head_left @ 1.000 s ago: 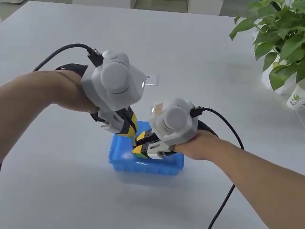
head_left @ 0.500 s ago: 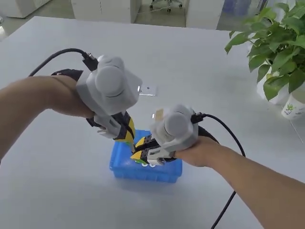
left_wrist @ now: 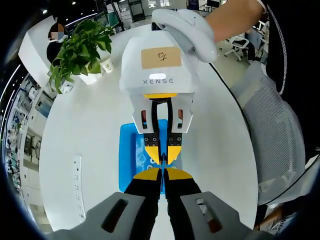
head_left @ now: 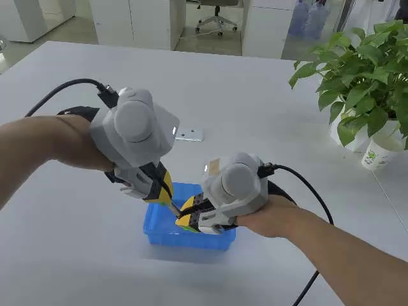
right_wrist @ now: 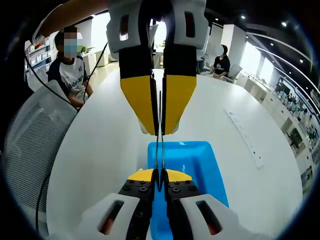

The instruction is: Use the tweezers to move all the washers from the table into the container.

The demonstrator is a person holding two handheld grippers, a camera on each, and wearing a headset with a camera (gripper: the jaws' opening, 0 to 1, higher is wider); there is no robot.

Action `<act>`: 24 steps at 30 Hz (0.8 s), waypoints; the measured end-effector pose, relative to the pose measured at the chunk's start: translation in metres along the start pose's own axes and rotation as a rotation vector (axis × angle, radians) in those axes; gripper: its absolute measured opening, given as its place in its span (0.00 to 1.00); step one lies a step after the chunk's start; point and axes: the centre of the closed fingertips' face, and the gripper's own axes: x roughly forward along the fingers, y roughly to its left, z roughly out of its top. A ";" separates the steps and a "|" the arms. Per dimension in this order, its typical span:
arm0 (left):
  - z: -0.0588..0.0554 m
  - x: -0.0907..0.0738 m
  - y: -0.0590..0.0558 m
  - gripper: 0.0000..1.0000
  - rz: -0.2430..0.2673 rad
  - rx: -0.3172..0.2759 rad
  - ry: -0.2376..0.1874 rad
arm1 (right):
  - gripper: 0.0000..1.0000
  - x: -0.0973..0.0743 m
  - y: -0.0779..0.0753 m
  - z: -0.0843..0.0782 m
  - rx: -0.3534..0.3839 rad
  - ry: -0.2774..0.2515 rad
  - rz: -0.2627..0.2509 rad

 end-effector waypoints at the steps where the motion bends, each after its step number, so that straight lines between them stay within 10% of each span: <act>1: -0.001 0.001 -0.005 0.06 -0.003 0.001 0.002 | 0.09 -0.001 0.003 -0.001 -0.003 0.004 0.002; 24: -0.018 0.036 -0.062 0.05 -0.055 -0.007 -0.008 | 0.08 -0.003 0.058 -0.019 -0.058 0.068 0.061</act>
